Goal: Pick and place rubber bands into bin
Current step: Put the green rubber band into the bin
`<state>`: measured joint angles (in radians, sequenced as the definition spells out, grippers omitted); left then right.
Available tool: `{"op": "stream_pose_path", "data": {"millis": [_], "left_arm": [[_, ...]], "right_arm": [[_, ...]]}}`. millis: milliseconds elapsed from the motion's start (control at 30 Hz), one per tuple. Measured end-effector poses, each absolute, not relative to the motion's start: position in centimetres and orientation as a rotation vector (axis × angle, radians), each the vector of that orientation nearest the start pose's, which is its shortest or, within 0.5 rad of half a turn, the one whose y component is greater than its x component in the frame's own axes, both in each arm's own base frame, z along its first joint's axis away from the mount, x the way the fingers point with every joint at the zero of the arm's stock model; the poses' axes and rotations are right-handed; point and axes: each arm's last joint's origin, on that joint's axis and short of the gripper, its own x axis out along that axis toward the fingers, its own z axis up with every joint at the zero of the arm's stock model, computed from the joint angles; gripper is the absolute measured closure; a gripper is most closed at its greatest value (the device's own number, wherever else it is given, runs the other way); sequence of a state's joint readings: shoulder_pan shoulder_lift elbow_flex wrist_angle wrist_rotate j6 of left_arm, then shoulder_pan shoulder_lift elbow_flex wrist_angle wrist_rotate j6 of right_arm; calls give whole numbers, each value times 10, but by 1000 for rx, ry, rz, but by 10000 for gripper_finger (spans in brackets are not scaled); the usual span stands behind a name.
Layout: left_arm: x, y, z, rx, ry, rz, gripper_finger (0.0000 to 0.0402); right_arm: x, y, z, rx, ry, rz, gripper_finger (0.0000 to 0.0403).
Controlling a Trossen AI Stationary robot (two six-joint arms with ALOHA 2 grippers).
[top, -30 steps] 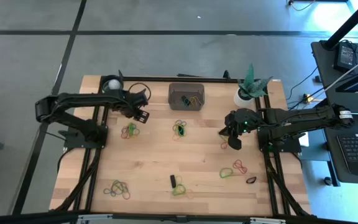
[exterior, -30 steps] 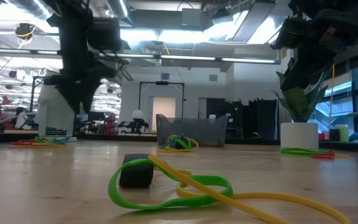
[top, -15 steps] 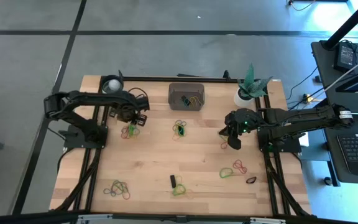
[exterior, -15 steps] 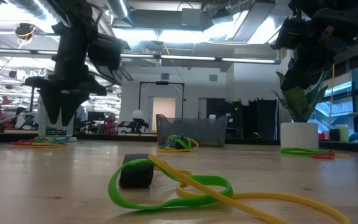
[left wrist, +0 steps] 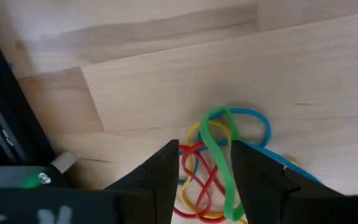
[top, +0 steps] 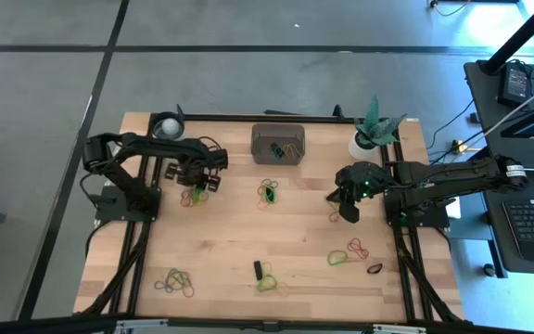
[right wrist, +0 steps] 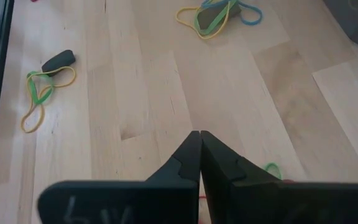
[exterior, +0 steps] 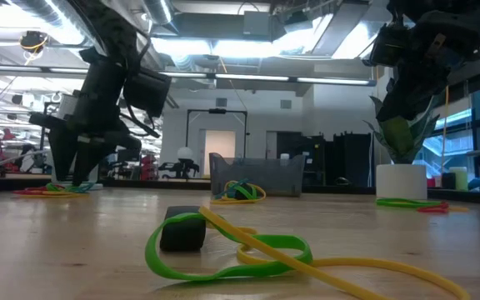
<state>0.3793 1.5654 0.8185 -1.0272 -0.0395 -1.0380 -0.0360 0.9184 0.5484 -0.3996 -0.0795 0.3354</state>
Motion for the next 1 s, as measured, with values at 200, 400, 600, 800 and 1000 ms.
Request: {"op": "stream_pose_path", "data": {"millis": [200, 400, 600, 800, 1000], "left_arm": [[207, 84, 150, -1029, 1415, 1218, 307], [207, 84, 150, -1035, 1410, 1227, 371], [207, 84, 150, -1046, 1409, 1228, 398], [207, 83, 150, -1062, 1418, 1215, 398], [207, 83, 150, -1035, 1419, 1221, 398]], "right_arm": [[179, -4, 213, 361, 769, -87, 391], [179, -4, 213, 357, 769, -86, 391], [179, -4, 213, 356, 769, -85, 391], [179, -4, 213, 351, 770, -83, 391], [179, -4, 213, 335, 770, -77, 391]]}}
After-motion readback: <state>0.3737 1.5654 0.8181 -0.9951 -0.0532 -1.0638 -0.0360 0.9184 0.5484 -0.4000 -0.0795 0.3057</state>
